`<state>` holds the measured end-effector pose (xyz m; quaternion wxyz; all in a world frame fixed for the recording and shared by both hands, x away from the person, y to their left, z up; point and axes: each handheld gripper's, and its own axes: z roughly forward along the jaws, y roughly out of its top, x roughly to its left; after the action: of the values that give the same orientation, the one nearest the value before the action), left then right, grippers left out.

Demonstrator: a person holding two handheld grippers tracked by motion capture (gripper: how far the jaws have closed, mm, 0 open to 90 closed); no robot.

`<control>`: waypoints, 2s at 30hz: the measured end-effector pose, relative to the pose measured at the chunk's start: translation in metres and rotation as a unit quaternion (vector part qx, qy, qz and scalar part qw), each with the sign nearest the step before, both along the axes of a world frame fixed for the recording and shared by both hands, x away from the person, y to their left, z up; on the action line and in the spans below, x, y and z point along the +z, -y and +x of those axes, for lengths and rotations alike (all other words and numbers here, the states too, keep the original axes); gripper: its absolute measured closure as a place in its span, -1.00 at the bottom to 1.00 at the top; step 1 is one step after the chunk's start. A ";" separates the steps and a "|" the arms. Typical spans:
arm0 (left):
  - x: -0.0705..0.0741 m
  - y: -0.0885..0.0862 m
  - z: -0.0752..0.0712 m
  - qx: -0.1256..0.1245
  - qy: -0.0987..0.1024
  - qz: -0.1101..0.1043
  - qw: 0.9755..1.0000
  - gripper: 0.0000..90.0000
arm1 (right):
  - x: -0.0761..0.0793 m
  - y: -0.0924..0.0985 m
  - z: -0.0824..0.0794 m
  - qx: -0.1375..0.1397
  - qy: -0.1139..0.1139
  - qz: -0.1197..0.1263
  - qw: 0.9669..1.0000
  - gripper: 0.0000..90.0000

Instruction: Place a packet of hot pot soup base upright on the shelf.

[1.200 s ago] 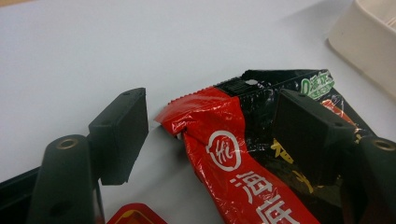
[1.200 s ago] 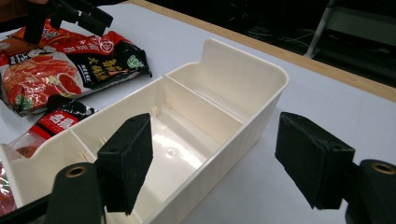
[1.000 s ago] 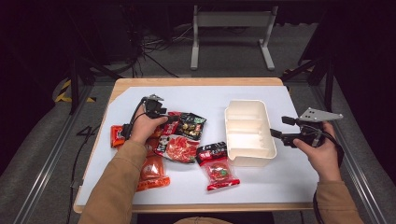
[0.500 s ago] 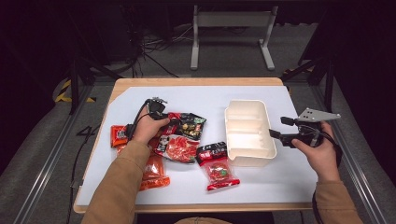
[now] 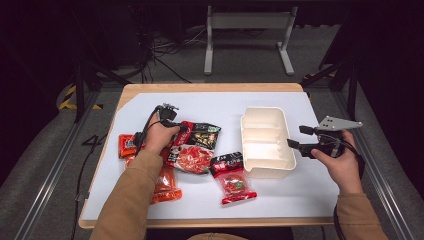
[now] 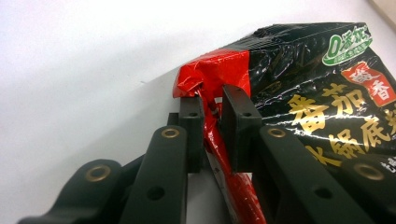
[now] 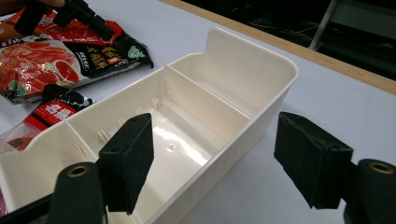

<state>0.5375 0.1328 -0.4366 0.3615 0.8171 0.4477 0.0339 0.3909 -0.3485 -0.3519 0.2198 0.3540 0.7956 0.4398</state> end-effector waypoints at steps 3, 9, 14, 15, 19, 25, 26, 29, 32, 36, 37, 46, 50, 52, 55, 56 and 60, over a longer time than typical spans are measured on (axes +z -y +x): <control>0.002 -0.001 -0.001 0.002 0.000 -0.008 1.000 0.82 | 0.000 0.000 0.000 -0.001 -0.001 -0.001 1.000 -0.33; 0.017 -0.002 -0.008 0.003 0.014 -0.023 1.000 0.89 | 0.003 0.001 -0.002 -0.002 0.000 -0.001 1.000 -0.19; 0.034 -0.005 -0.018 0.002 0.030 -0.034 0.999 0.91 | 0.005 0.002 -0.003 -0.003 0.000 0.007 1.000 -0.16; 0.038 -0.005 -0.020 0.002 0.036 -0.038 0.999 0.92 | 0.005 0.002 -0.003 -0.003 0.000 0.010 1.000 -0.15; 0.052 -0.005 -0.030 -0.004 0.058 -0.044 0.997 0.92 | 0.006 0.002 -0.004 -0.001 0.000 0.014 1.000 -0.13; 0.078 -0.004 -0.051 -0.027 0.102 -0.050 0.993 0.93 | 0.008 0.003 -0.005 0.000 0.000 0.017 1.000 -0.12; 0.081 -0.003 -0.054 -0.029 0.107 -0.053 0.992 0.93 | 0.008 0.003 -0.005 -0.001 0.002 0.018 1.000 -0.12; 0.092 -0.001 -0.066 -0.044 0.129 -0.044 0.990 0.93 | 0.009 0.003 -0.006 -0.001 0.002 0.019 1.000 -0.09; 0.101 0.000 -0.077 -0.055 0.139 -0.048 0.988 0.93 | 0.011 0.003 -0.007 0.000 0.006 0.021 1.000 -0.05; 0.113 0.003 -0.094 -0.069 0.163 -0.047 0.983 0.94 | 0.013 0.002 -0.009 0.005 0.010 0.022 1.000 -0.01; 0.116 0.004 -0.098 -0.074 0.167 -0.048 0.982 0.94 | 0.014 0.002 -0.009 0.006 0.009 0.023 1.000 0.01; 0.134 0.004 -0.139 -0.095 0.209 -0.035 0.973 0.94 | 0.019 -0.002 -0.013 0.014 0.014 0.029 0.999 0.05; 0.136 0.001 -0.148 -0.093 0.222 -0.040 0.970 0.94 | 0.021 -0.005 -0.014 0.018 0.018 0.028 0.999 0.06; 0.137 -0.002 -0.151 -0.094 0.228 -0.044 0.968 0.94 | 0.022 -0.006 -0.015 0.020 0.022 0.029 0.999 0.08; 0.139 -0.006 -0.155 -0.093 0.233 -0.053 0.967 0.94 | 0.024 -0.007 -0.017 0.021 0.030 0.044 0.998 0.12; 0.139 -0.006 -0.155 -0.093 0.233 -0.053 0.967 0.94 | 0.024 -0.007 -0.017 0.021 0.030 0.044 0.998 0.12; 0.140 -0.015 -0.163 -0.079 0.256 -0.085 0.960 0.94 | 0.027 -0.008 -0.019 0.031 0.027 0.061 0.997 0.10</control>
<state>0.3749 0.1478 -0.2963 0.5331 0.7804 0.2759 0.1750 0.3723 -0.3401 -0.3251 0.2058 0.3294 0.7717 0.5037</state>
